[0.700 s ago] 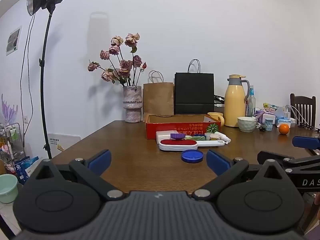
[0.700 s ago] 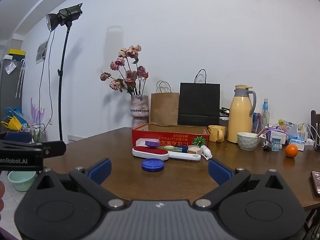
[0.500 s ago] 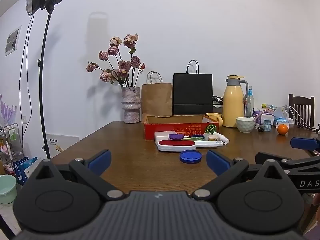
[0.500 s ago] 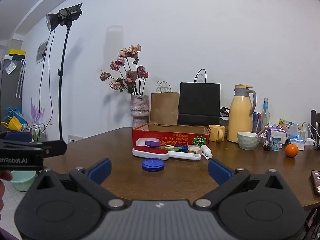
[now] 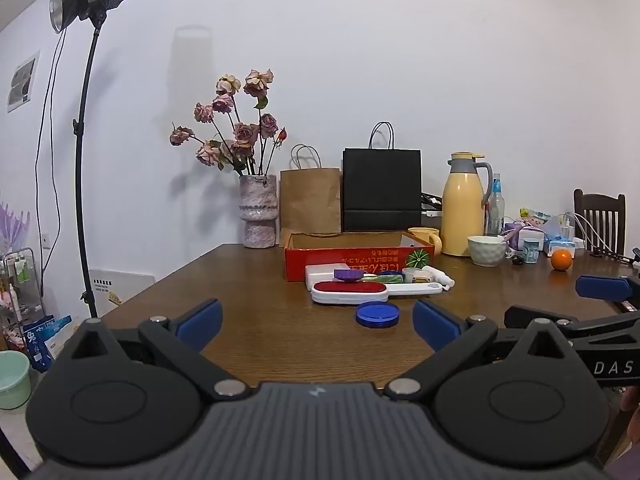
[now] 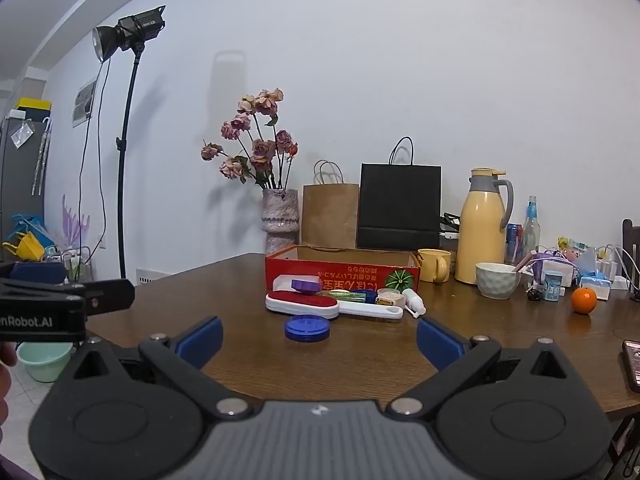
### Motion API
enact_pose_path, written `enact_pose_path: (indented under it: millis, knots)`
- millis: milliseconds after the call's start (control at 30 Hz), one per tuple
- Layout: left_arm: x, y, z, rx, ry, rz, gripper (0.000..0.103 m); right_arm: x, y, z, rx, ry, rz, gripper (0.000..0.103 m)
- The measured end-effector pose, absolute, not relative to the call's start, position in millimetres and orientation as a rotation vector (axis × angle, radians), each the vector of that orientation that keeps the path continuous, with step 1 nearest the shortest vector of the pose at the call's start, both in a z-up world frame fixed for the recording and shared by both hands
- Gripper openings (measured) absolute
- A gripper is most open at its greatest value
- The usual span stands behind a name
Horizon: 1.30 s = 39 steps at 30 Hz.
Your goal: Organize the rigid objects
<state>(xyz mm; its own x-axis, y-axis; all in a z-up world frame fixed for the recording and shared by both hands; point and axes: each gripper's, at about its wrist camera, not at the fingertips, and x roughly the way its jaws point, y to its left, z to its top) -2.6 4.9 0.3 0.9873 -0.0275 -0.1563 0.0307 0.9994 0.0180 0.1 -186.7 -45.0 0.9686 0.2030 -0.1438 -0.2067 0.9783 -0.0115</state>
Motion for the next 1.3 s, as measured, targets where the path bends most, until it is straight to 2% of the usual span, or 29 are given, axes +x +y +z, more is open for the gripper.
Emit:
enact_pose_path:
  millis: [1300]
  knots:
    - [-1.7, 5.4, -2.6, 0.021, 0.155, -0.029, 0.103, -4.5, -185.1, -49.9, -0.021, 0.152, 0.213, 0.103]
